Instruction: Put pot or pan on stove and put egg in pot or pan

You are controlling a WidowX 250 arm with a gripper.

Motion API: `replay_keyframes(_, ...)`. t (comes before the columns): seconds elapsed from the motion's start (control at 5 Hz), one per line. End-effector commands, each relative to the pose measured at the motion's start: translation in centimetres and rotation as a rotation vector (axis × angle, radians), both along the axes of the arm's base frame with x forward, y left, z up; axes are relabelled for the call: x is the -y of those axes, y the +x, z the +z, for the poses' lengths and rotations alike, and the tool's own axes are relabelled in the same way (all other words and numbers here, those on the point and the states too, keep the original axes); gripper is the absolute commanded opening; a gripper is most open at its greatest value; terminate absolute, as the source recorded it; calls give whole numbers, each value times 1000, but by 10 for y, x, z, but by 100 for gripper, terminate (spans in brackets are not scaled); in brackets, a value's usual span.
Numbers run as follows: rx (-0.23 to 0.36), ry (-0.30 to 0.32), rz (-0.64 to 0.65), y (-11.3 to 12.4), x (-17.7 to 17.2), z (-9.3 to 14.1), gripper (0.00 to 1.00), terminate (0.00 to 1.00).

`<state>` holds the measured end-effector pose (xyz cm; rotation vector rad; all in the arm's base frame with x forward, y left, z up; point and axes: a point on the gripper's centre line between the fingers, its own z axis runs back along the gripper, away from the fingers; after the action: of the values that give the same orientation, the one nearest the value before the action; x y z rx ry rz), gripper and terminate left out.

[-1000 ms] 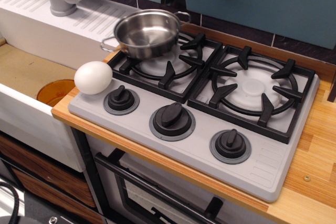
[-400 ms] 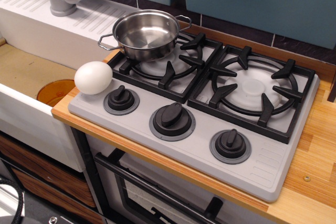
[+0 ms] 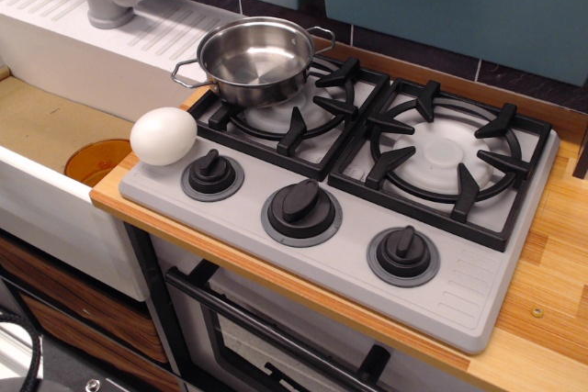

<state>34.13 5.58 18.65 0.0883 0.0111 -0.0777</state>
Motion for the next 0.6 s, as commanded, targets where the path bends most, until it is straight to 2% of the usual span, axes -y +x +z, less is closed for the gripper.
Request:
replay_keyframes(0.0,161,56,-95,-8,-5,5,100,0)
replay_keyframes(0.4,300,113,-154,-26,-18,-29,100,0)
